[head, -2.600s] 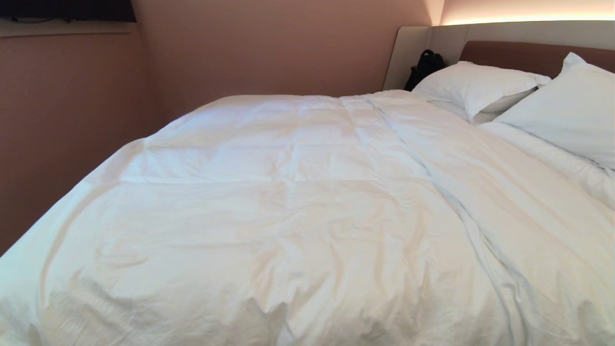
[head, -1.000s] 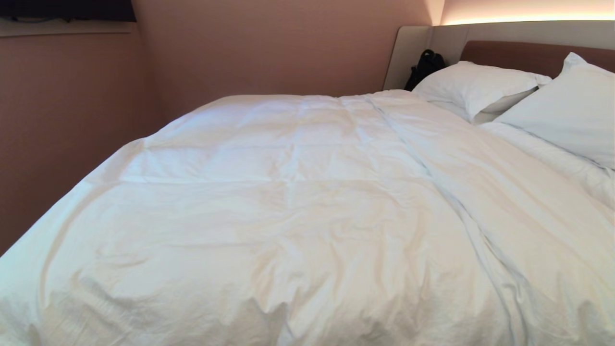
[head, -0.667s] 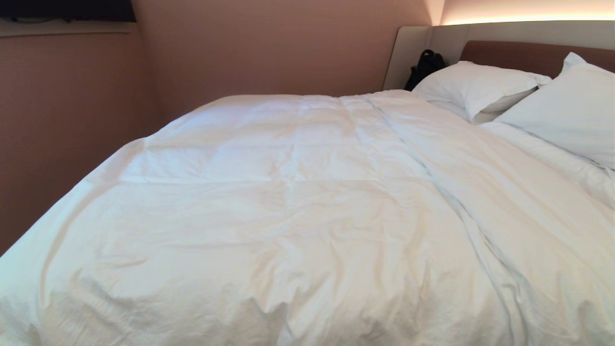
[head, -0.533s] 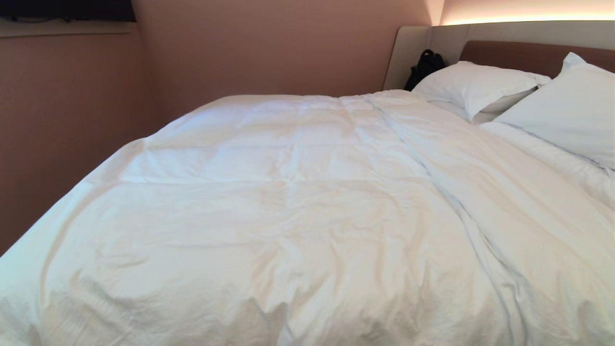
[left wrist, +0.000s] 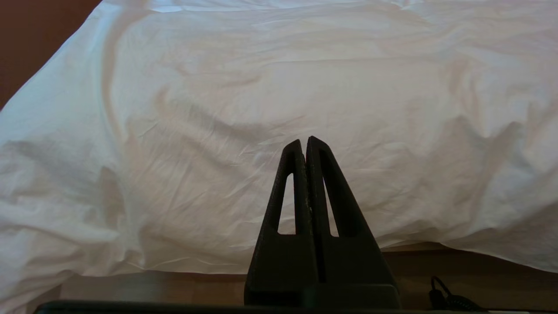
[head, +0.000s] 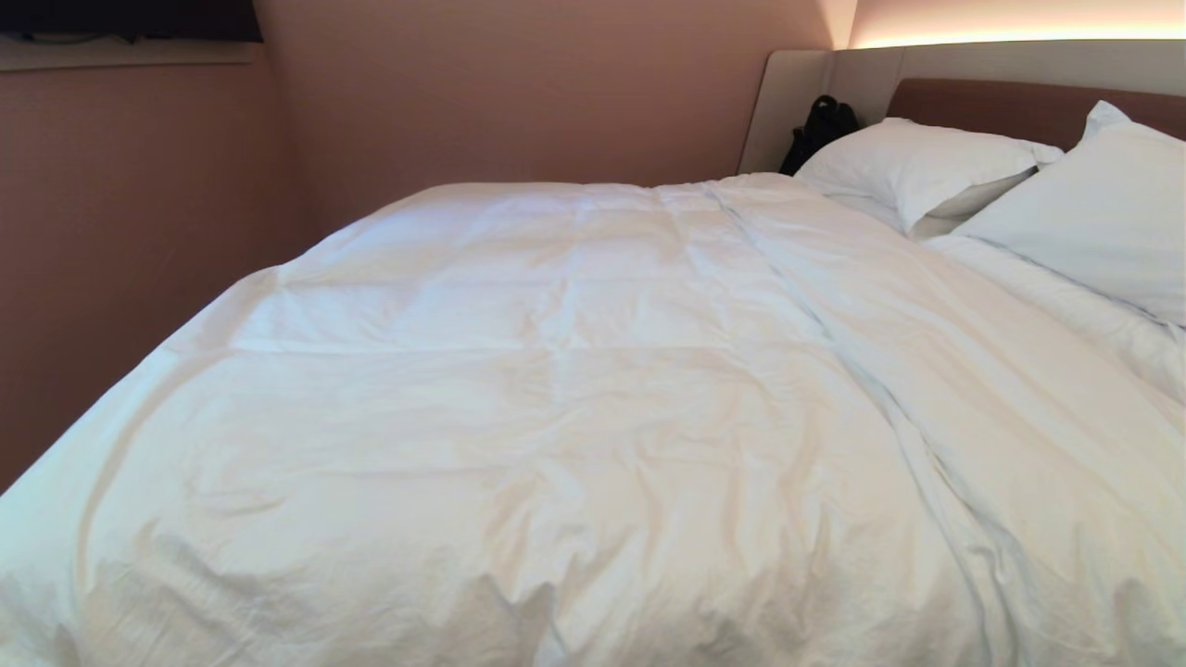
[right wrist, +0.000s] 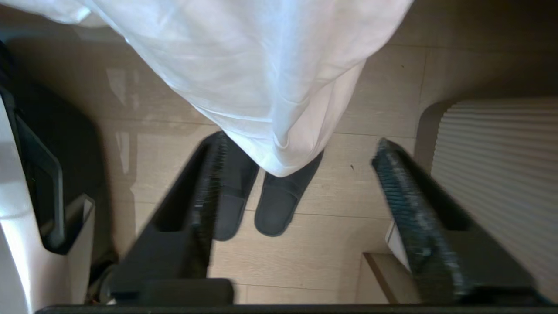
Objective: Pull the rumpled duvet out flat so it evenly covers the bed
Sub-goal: Flatten the corners of the folded blanket
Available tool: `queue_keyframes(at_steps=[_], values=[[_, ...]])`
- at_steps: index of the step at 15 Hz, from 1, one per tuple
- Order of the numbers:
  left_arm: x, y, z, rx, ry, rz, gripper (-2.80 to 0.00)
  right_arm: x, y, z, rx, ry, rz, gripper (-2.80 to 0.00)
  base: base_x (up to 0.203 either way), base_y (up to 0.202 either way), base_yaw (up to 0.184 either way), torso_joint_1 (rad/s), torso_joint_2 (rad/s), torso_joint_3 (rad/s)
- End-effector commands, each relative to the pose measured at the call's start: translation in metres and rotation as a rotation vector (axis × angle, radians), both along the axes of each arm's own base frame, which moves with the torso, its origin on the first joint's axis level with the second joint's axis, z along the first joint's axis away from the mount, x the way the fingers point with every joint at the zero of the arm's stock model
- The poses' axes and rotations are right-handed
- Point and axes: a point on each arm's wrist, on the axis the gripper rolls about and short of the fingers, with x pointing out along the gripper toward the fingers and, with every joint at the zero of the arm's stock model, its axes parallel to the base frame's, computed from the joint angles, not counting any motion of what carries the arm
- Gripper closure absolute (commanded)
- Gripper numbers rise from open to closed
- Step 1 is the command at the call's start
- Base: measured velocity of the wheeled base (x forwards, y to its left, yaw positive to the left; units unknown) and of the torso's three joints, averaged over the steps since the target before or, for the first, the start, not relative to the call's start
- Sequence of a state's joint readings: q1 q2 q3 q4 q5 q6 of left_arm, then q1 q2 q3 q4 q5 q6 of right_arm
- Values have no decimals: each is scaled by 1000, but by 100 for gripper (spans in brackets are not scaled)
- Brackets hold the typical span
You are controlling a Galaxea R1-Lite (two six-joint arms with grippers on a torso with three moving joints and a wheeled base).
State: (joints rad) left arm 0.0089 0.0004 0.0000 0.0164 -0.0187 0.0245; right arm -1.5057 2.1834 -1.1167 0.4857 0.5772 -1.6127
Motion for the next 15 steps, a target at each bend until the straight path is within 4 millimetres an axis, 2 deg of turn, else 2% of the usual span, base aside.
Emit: queue_keyframes(at_steps=[1,5,8,15], values=[[0,0,0,0,0,1,0,6,-6,-14,17,0,40,-280,0,0,0,0,0,0],[0,0,0,0,0,1,0,13,-22,-31,41,-5,49,-280,0,0,0,0,0,0],[0,0,0,0,0,1,0,24,-25,-38,83,-10,78,-280,0,0,0,0,0,0],[0,0,0,0,0,1,0,34,-25,-41,98,-56,100,-280,0,0,0,0,0,0]])
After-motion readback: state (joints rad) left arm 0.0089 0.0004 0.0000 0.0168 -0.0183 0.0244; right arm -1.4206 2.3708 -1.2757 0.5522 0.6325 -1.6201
